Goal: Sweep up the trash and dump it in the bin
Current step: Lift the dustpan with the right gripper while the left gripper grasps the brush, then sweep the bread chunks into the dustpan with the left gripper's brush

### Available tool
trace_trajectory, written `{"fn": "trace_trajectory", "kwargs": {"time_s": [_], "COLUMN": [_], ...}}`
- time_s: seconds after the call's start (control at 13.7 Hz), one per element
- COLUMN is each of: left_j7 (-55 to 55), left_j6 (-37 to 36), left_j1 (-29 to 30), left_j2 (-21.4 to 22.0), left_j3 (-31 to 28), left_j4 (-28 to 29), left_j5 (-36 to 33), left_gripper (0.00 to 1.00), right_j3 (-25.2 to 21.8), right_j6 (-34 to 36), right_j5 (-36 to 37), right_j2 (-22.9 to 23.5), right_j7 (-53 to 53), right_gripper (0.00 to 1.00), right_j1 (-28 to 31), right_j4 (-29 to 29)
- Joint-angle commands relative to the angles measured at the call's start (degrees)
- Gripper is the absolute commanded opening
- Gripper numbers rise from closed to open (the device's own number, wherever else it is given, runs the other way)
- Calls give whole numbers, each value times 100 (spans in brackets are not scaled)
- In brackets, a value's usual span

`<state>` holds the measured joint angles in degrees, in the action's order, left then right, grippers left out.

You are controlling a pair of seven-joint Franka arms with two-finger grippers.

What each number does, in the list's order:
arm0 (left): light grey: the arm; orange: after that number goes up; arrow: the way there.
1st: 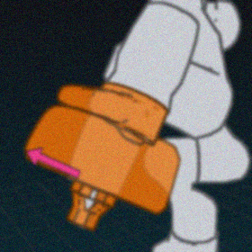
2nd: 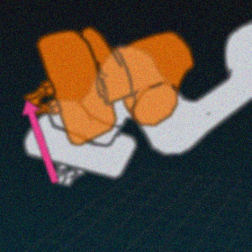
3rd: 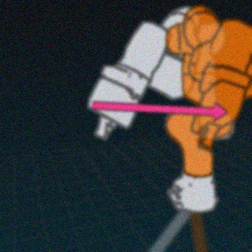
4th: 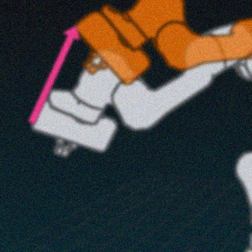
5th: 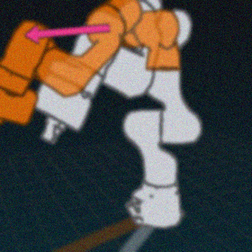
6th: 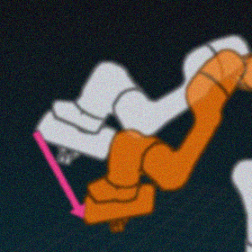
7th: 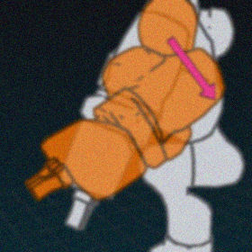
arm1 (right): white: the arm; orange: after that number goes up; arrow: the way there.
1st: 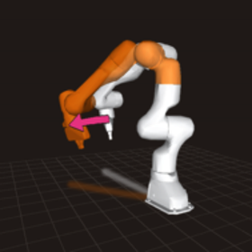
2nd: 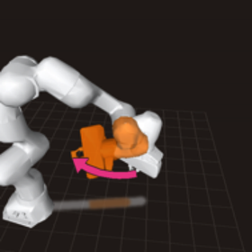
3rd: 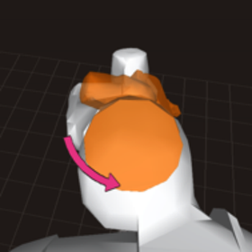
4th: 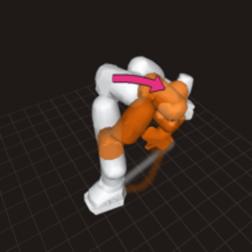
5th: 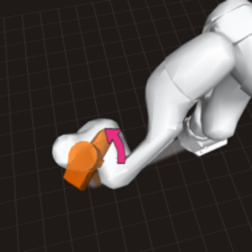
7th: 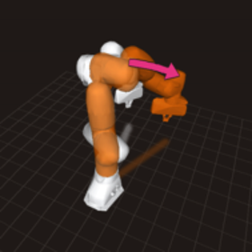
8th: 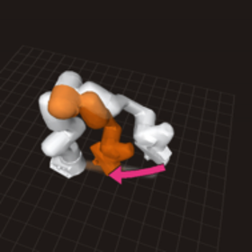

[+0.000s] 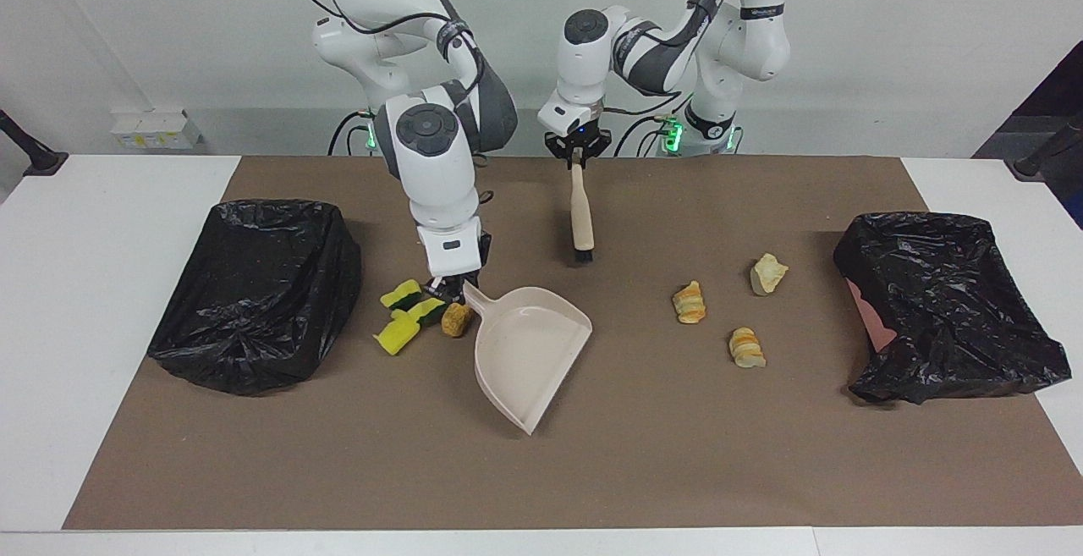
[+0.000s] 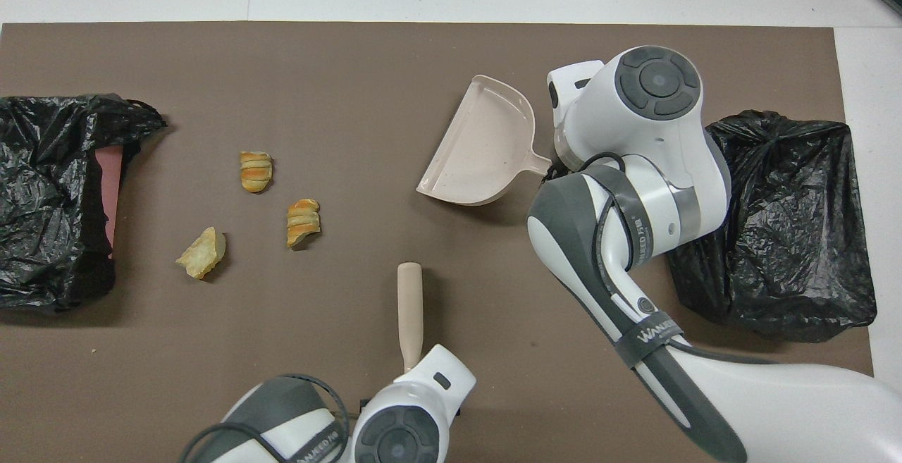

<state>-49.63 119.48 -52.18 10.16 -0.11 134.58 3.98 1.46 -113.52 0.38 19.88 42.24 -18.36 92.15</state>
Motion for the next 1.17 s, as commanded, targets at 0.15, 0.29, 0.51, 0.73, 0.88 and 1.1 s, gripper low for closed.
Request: {"fn": "trace_trajectory", "kwargs": {"time_s": [0.15, 0.29, 0.51, 0.73, 0.88, 1.1], "left_j7": [305, 235, 296, 296, 244, 147], "left_j6": [-1225, -1487, -1849, -1849, -1902, -2068], "left_j1": [1515, 1763, 2894, 3477, 3679, 3907], "left_j2": [627, 645, 706, 724, 951, 1225], "left_j3": [2, -6, 20, 2, 20, 20], "left_j4": [-240, -336, -231, -108, 215, 726], "left_j5": [-395, -705, -731, -749, -749, -749], "left_gripper": [0, 0, 0, 0, 0, 0], "right_j3": [74, 91, 118, 118, 109, 109], "right_j6": [-276, -285, -442, -1355, -1629, -1639], "right_j5": [-65, -65, -266, -276, -267, -179], "right_j2": [-362, -537, -547, -451, -380, -371], "right_j7": [1847, 2156, 2693, 2519, 2465, 2465], "right_gripper": [0, 0, 0, 0, 0, 0], "right_j1": [166, 78, -140, -545, -677, -757], "right_j4": [592, 926, 1234, 1559, 1683, 1735]}}
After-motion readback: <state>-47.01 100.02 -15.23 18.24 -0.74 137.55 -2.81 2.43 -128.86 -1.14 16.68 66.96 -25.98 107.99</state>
